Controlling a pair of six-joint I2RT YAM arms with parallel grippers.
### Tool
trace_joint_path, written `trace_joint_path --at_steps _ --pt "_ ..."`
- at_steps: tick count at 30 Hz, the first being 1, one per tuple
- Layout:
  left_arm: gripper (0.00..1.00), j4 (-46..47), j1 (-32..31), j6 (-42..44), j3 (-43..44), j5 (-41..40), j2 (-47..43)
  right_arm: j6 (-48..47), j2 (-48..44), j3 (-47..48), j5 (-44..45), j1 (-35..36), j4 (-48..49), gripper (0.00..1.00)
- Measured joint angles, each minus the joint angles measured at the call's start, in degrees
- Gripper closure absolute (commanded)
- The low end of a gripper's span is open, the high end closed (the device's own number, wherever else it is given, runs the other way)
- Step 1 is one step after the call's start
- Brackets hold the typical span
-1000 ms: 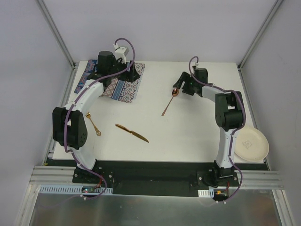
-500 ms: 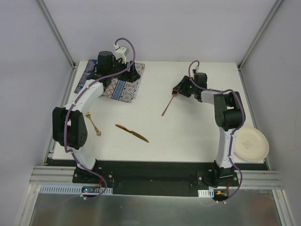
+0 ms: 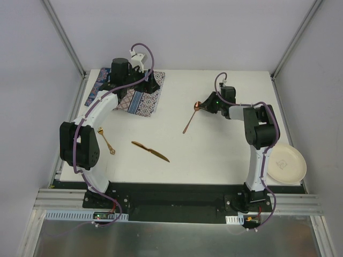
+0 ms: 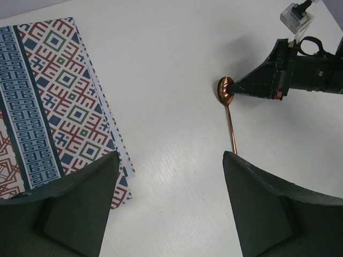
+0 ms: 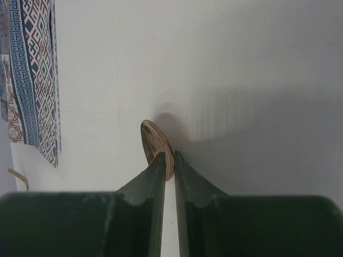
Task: Set the dinner table for one person
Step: Pick up the spoon from the center of the board.
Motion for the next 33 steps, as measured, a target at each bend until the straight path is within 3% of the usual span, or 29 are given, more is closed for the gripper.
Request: trace_joint_path --at_steps 6,33 --pt "0.23 0.0 0.0 0.0 0.0 0.0 0.0 0.1 0.0 -0.2 0.0 0.0 -0.3 0.99" --pt "0.23 0.0 0.0 0.2 -1.0 -0.1 0.0 -0.4 -0.3 0.2 0.2 -0.2 -2.3 0.99"
